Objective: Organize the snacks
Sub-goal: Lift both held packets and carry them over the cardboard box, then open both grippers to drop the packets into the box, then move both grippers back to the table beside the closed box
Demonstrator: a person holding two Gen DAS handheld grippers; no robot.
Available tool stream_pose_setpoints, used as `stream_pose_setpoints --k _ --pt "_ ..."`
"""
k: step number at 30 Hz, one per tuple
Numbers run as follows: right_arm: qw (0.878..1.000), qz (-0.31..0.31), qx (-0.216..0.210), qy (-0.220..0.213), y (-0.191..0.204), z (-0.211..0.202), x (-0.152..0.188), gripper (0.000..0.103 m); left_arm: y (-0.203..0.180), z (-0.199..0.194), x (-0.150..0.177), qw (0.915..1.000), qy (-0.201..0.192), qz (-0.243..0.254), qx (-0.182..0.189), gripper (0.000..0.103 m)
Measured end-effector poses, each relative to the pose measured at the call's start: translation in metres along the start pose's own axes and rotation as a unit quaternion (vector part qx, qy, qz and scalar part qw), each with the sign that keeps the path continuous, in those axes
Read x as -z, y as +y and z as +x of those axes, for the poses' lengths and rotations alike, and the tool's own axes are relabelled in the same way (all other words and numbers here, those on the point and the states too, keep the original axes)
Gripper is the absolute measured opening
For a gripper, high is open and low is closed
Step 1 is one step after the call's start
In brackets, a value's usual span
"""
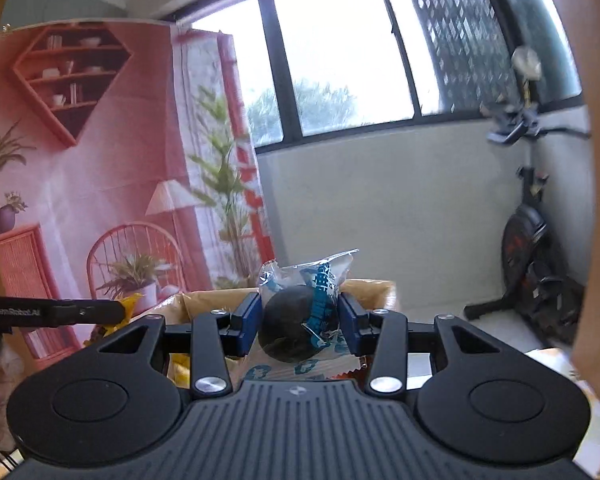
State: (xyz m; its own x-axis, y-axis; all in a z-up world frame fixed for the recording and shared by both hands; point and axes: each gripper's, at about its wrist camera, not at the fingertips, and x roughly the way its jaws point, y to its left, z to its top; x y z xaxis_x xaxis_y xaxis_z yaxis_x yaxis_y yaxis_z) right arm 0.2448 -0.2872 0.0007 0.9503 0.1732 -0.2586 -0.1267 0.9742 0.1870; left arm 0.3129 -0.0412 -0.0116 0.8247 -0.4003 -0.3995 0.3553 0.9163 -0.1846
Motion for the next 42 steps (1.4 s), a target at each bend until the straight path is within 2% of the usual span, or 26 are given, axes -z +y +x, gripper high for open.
stream_pose_setpoints --k 4,7,9,10,12,14,15,19,26,33,38,42 --pt "1.0 -0.001 -0.005 0.025 0.012 0.046 -0.014 0.044 0.003 0.022 -0.007 0.9987 0.01 0.014 -0.047 0.032" --pt "0.999 -0.005 -0.017 0.037 0.025 0.074 -0.017 0.044 0.005 0.029 -0.007 0.9983 0.015 0.018 -0.053 0.033" --pt "0.999 -0.002 -0.016 0.046 0.032 0.09 -0.016 0.045 0.005 0.028 -0.004 0.9986 0.016 0.024 -0.044 0.034" --pt "0.999 -0.004 -0.01 0.05 0.036 0.096 -0.015 0.047 0.007 0.029 -0.003 0.9986 0.014 0.027 -0.043 0.037" --pt "0.998 -0.011 0.01 0.057 0.04 0.105 -0.012 0.05 0.01 0.025 0.002 0.9979 0.014 0.033 -0.053 0.058" --pt "0.998 -0.013 0.016 0.052 0.04 0.106 -0.008 0.057 0.017 0.019 0.004 0.9978 0.009 0.032 -0.058 0.058" --pt "0.999 -0.012 0.014 0.049 0.041 0.105 -0.006 0.06 0.021 0.016 0.004 0.998 0.011 0.028 -0.055 0.058" --pt "0.998 -0.024 0.012 0.049 0.043 0.09 0.001 0.06 0.035 -0.003 0.003 0.9987 0.006 0.005 -0.051 0.058" --pt "0.999 -0.034 -0.012 0.024 0.052 0.042 0.015 0.06 0.047 -0.043 0.009 0.9987 -0.001 0.006 -0.051 0.058" --pt "1.0 -0.014 -0.011 0.022 0.053 -0.002 0.044 0.06 0.05 -0.059 0.04 0.9991 0.028 -0.005 -0.031 0.058" --pt "0.999 -0.015 0.005 0.042 0.052 -0.024 0.071 0.06 0.054 -0.055 0.073 0.9973 0.066 -0.024 -0.02 0.058" --pt "0.995 -0.023 0.006 0.094 0.048 -0.03 0.103 0.06 0.059 -0.048 0.097 0.9941 0.097 -0.039 -0.028 0.058"
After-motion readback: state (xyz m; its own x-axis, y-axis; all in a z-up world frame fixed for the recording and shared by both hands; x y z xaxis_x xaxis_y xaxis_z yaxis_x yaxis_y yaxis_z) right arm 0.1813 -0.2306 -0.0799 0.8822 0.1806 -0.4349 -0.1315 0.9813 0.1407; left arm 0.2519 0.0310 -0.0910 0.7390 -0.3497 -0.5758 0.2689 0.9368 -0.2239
